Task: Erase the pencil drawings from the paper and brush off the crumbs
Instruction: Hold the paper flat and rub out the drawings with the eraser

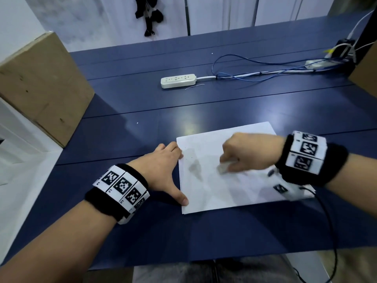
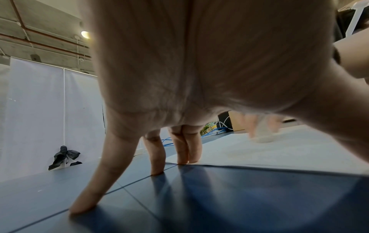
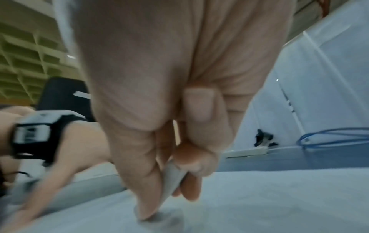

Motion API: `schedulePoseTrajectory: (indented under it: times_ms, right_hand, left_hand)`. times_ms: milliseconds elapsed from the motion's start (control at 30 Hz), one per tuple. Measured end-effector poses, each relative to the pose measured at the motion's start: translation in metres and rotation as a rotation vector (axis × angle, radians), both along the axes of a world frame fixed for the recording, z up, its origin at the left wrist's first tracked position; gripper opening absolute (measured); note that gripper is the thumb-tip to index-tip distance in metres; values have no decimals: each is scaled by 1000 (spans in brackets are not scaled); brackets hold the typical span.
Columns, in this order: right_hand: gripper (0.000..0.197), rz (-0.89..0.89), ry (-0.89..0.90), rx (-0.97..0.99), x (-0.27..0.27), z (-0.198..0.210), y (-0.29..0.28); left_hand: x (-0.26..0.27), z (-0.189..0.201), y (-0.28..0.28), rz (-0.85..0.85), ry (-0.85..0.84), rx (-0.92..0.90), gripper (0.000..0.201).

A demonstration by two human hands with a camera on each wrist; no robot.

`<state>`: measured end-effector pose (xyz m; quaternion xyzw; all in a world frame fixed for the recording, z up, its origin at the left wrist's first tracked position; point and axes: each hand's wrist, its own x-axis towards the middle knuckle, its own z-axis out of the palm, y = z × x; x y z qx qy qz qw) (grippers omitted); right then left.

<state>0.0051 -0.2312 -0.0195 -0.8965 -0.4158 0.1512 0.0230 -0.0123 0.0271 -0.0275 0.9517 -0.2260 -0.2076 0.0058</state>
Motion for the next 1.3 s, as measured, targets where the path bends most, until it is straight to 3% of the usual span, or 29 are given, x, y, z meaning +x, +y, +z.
schedulePoseTrajectory:
  times_ms: [133, 233, 300, 400, 500, 567, 633, 700, 833, 933, 1000, 1100, 1300]
  right_hand:
    - [53, -23, -90, 63, 7, -4, -4]
    - [33, 109, 107, 4, -22, -4, 0]
    - [35, 110, 148, -49, -23, -6, 1]
    - [54, -30, -46, -23, 5, -6, -4]
    - [41, -82, -157, 10, 16, -10, -12]
    - [24, 23, -84, 42, -1, -7, -8]
    - [22, 127, 84, -8, -22, -4, -3]
    - [24, 131, 141, -73, -27, -4, 0]
    - [47, -23, -88, -50, 4, -3, 2]
    - [38, -35, -166, 20, 10, -6, -3]
    - [31, 81, -32, 86, -8, -2, -3]
    - [28, 155, 185, -13, -31, -2, 1]
    - [27, -61, -123, 34, 14, -6, -2]
  left_hand:
    - [-1, -1, 2, 2, -4, -4, 131]
    - [0, -2, 2, 2, -8, -1, 132]
    - [1, -2, 1, -6, -8, 4, 132]
    - [1, 0, 1, -10, -6, -3, 132]
    - [0, -1, 2, -10, -9, 2, 133]
    - [0, -2, 2, -1, -11, 1, 132]
    - [0, -2, 2, -4, -13, 0, 131]
    - [1, -2, 2, -9, -14, 0, 131]
    - [2, -2, 1, -12, -7, -1, 133]
    - [1, -2, 2, -12, -11, 3, 132]
    - [1, -2, 2, -5, -15, 3, 131]
    - [1, -3, 2, -7, -14, 2, 130]
    - [0, -1, 1, -6, -7, 2, 130]
